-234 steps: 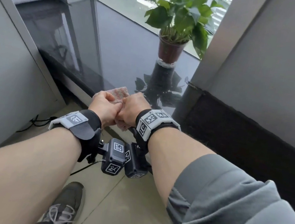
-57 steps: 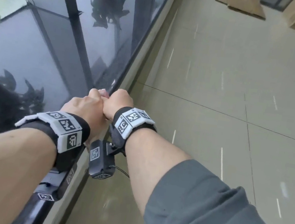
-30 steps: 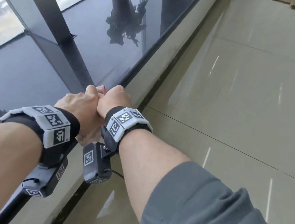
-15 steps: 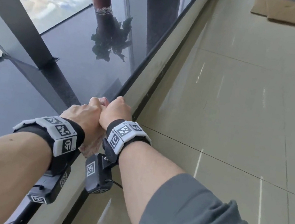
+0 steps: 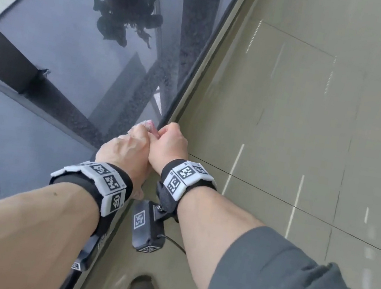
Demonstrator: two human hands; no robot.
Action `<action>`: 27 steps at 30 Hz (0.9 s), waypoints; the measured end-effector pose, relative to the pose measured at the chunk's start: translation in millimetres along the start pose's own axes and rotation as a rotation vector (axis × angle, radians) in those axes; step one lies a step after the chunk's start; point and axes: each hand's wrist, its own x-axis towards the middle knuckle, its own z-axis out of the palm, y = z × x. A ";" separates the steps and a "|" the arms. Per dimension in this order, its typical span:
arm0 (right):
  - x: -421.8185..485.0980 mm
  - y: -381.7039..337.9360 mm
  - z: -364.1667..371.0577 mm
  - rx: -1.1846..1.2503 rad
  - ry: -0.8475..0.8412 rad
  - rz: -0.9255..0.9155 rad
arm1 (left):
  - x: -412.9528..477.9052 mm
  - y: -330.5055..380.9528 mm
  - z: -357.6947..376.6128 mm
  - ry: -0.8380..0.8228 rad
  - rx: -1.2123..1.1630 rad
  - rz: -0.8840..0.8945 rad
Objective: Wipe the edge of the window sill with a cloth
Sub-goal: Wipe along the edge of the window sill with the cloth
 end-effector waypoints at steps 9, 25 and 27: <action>44.0 -31.3 -41.8 -0.017 0.047 -0.006 | 52.7 29.2 -30.4 0.022 0.014 -0.023; 160.3 -112.3 -130.7 0.022 0.190 0.064 | 203.5 82.2 -106.3 0.022 0.038 0.147; 167.6 -116.5 -136.4 0.021 0.187 0.067 | 212.8 86.3 -111.5 0.021 0.032 0.152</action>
